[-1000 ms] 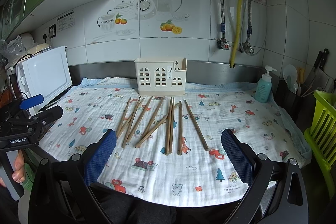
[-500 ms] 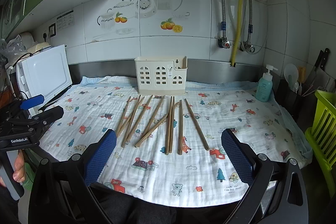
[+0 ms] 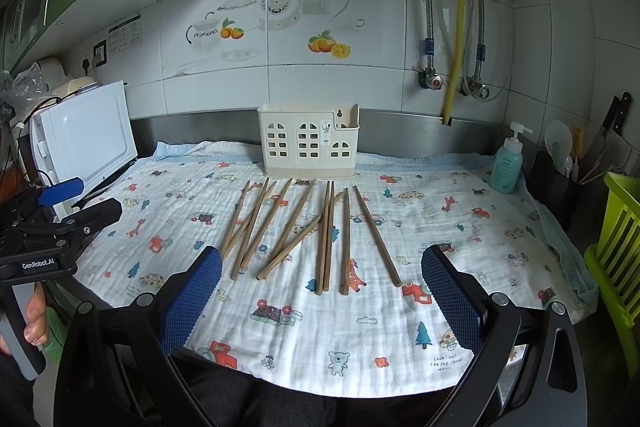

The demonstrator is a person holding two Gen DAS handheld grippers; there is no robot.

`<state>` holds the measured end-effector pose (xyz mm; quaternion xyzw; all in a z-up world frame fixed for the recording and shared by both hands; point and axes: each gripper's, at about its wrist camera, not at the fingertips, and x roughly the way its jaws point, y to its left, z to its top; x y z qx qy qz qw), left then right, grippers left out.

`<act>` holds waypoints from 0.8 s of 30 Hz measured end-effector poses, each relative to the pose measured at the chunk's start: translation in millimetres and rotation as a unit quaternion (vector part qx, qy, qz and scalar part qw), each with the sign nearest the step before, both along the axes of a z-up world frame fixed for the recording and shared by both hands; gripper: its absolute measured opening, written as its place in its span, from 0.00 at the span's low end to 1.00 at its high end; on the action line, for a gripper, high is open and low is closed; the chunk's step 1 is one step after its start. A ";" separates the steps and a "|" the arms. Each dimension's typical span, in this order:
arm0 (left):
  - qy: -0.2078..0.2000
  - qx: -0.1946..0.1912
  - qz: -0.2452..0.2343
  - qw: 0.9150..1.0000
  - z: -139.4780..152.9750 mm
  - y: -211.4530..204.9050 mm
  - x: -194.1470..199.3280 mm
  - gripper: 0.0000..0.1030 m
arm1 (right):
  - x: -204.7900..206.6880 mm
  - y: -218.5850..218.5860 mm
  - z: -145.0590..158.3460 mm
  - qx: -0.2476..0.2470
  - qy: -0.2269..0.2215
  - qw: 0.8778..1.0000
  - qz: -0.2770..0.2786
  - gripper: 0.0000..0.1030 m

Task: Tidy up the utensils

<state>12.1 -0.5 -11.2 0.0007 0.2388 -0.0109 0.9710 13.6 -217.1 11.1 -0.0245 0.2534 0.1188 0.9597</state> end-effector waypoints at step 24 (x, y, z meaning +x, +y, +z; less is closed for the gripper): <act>0.042 -0.006 0.012 0.999 -18.6 5.0 34.2 0.95 | 28.7 0.6 -13.3 0.002 0.031 0.999 0.015 0.94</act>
